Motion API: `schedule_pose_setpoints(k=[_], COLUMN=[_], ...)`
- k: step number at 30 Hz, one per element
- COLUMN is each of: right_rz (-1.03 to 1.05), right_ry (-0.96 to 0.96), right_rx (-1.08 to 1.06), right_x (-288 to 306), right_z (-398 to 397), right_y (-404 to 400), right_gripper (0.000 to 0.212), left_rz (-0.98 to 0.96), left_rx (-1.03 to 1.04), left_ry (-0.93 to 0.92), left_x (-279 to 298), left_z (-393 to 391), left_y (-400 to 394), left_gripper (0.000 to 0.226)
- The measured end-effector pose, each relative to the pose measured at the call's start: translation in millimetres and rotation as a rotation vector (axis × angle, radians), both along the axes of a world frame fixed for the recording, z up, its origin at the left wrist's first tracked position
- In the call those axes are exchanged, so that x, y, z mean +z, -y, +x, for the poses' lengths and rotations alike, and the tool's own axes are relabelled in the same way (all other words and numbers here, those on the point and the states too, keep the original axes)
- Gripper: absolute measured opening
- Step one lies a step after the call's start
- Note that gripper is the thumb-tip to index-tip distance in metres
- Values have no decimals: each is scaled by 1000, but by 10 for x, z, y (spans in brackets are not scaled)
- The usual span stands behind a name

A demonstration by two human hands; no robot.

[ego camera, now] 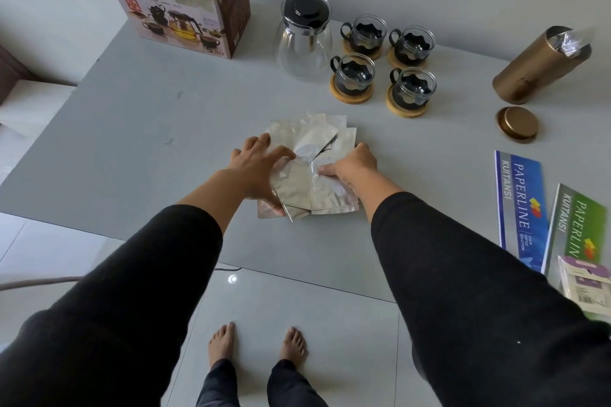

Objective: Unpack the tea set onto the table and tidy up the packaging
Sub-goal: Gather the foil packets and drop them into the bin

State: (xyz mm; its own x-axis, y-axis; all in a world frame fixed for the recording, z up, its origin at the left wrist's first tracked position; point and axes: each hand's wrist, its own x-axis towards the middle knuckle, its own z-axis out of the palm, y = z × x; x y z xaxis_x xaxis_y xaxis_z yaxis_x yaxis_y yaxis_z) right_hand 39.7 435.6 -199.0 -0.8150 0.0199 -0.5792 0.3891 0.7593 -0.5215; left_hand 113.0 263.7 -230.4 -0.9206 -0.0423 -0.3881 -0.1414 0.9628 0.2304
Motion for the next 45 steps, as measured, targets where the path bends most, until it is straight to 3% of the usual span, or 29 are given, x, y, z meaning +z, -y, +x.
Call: schedule_pose_setpoints(k=[4,9,14,19,23,25,28,32,40,45], right_rz=[8,-28,-28,-70,-88,-102,-121,-147,-135,-21], right_ry=[16,40,-74,-58,-66,-71,-72,-70,-115,-264], right_rx=[48,36,8,-60,-86,-97,-104,-124,-113,13], right_x=[26,8,28,-83,-124,-133,-142,-150,-230,-283], right_z=[-16,78,103,185,214,218,238,272,297,345], right_y=[106,177,256,234,210,214,200,163,158,184], right_gripper=[79,82,66,50,38,37,37,41,42,41], left_rz=[202,359,430,487,676,636,442,402,282,301], left_rx=[63,171,229,234,516,651,655,670,573,617], left_ry=[-83,-148,-168,-94,-69,-108,-121,-99,-55,-80], left_x=[-69,-154,-158,-64,91,103,80,82,63,25], left_z=[43,135,173,181,120,94,65,14,-56,-61], left_y=[0,-26,-49,28,42,13,-65,-180,-384,-396], left_gripper=[140,143,136,124,104,90,79,74,83,87])
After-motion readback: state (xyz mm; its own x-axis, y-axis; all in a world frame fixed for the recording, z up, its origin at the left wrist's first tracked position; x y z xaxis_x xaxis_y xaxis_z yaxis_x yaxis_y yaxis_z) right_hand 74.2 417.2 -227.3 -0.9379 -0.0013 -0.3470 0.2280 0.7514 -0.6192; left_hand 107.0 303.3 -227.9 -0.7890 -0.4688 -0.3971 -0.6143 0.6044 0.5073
